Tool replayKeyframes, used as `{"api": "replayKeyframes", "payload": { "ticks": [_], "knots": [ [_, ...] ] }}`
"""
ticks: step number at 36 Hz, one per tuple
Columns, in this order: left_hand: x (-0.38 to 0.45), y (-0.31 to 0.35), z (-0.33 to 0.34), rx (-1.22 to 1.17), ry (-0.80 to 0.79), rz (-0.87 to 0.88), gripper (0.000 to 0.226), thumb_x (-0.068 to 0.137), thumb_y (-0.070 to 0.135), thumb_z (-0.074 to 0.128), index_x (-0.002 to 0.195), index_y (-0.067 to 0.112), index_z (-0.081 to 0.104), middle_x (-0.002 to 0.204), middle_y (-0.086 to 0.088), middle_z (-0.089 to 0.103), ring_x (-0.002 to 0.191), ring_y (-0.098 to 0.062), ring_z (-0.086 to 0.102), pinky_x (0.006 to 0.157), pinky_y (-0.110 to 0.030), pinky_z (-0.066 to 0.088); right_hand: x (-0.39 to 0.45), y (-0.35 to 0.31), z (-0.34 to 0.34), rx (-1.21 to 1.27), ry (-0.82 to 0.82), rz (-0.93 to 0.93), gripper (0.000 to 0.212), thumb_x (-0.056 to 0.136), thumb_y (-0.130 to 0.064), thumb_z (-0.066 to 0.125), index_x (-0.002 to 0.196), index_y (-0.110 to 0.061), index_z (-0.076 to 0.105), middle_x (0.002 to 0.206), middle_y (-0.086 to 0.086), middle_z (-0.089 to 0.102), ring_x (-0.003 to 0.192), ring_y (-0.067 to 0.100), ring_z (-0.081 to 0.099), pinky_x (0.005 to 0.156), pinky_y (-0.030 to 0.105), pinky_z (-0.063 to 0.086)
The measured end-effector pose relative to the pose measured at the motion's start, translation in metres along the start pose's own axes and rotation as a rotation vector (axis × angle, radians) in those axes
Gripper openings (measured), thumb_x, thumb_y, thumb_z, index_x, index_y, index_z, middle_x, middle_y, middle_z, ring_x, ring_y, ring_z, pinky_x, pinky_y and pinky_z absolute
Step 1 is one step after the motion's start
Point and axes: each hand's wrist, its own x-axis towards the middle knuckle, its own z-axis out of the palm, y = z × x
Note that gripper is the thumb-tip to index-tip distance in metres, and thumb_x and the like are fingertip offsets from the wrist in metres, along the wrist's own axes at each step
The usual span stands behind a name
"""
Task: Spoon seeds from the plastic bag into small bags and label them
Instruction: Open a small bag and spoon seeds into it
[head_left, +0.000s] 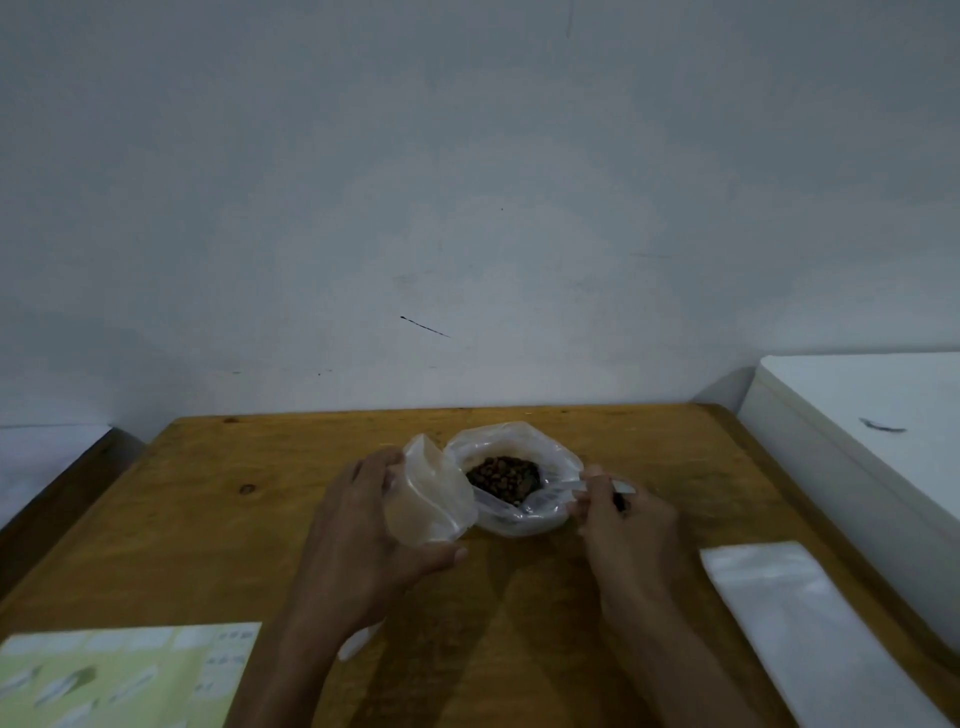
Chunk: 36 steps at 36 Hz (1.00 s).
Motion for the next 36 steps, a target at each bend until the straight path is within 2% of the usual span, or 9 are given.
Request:
{"api": "replayKeyframes", "payload": {
  "ticks": [4,9,14,18,24,28,31,33,36],
  "knots": [
    [0.001,-0.001,0.003,0.017,-0.003,-0.007,0.110,0.052,0.053,0.093,0.144,0.031,0.038,0.138,0.007,0.046,0.119,-0.016,0.046,0.092,-0.035,0.049,0.002,-0.003,-0.005,0.089,0.047,0.047,0.023,0.097,-0.031,0.060,0.079,-0.021,0.072,0.068,-0.001,0.072,0.068,0.016,0.067,0.060,0.030,0.048],
    [0.004,-0.002,0.007,0.030,-0.007,0.002,0.108,0.054,0.051,0.092,0.145,0.030,0.038,0.138,0.007,0.045,0.119,-0.016,0.045,0.093,-0.037,0.050,0.008,-0.007,-0.008,0.172,0.036,0.106,0.024,0.096,-0.029,0.063,0.078,-0.016,0.073,0.066,0.001,0.074,0.064,0.018,0.067,0.061,0.036,0.052],
    [0.007,-0.003,0.011,0.024,-0.024,0.005,0.105,0.054,0.050,0.093,0.142,0.028,0.041,0.136,0.006,0.048,0.119,-0.016,0.047,0.091,-0.035,0.049,0.008,-0.015,-0.011,0.212,0.019,0.082,0.024,0.095,-0.025,0.064,0.076,-0.015,0.072,0.060,-0.002,0.071,0.061,0.014,0.067,0.059,0.031,0.051],
    [0.009,-0.003,0.012,0.008,-0.032,0.002,0.102,0.054,0.051,0.093,0.141,0.027,0.043,0.135,0.004,0.050,0.116,-0.017,0.047,0.089,-0.034,0.049,0.009,-0.024,-0.012,0.240,-0.016,0.056,0.028,0.096,-0.026,0.063,0.074,-0.012,0.072,0.060,-0.001,0.072,0.064,0.018,0.067,0.061,0.035,0.051],
    [0.012,-0.002,0.010,-0.007,-0.025,-0.017,0.103,0.054,0.052,0.092,0.141,0.023,0.045,0.135,0.001,0.052,0.115,-0.019,0.049,0.087,-0.036,0.051,0.003,-0.046,-0.015,0.279,-0.109,0.009,0.021,0.095,-0.024,0.064,0.086,-0.007,0.072,0.062,0.003,0.072,0.060,0.014,0.066,0.060,0.034,0.050],
    [0.014,0.003,0.009,-0.069,-0.025,-0.023,0.102,0.055,0.046,0.094,0.141,0.020,0.046,0.134,0.000,0.053,0.108,-0.013,0.048,0.082,-0.029,0.047,-0.017,-0.062,-0.016,0.130,-0.251,-0.207,0.028,0.097,-0.028,0.061,0.078,-0.013,0.074,0.065,0.003,0.073,0.058,0.015,0.066,0.059,0.038,0.054],
    [0.015,0.007,0.010,-0.090,-0.037,-0.023,0.104,0.055,0.046,0.094,0.143,0.021,0.044,0.136,0.000,0.055,0.103,-0.009,0.047,0.077,-0.022,0.045,-0.029,-0.063,-0.013,-0.023,-0.399,-0.468,0.020,0.098,-0.030,0.059,0.093,-0.019,0.075,0.068,-0.002,0.072,0.061,0.006,0.067,0.054,0.025,0.054],
    [0.014,0.006,0.009,-0.106,-0.042,-0.029,0.104,0.056,0.046,0.094,0.143,0.021,0.044,0.136,0.001,0.054,0.104,-0.008,0.047,0.072,-0.016,0.042,-0.030,-0.059,-0.012,-0.054,-0.365,-0.580,0.020,0.098,-0.031,0.058,0.096,-0.020,0.074,0.069,-0.005,0.070,0.063,0.003,0.067,0.053,0.016,0.050],
    [0.014,0.002,0.009,-0.115,-0.026,-0.037,0.103,0.053,0.048,0.094,0.140,0.021,0.046,0.126,0.005,0.053,0.105,-0.012,0.051,0.072,-0.021,0.045,-0.024,-0.054,-0.018,-0.033,-0.197,-0.656,0.020,0.097,-0.029,0.056,0.089,-0.020,0.072,0.069,-0.009,0.068,0.063,0.001,0.065,0.052,0.008,0.044]
  ]
}}
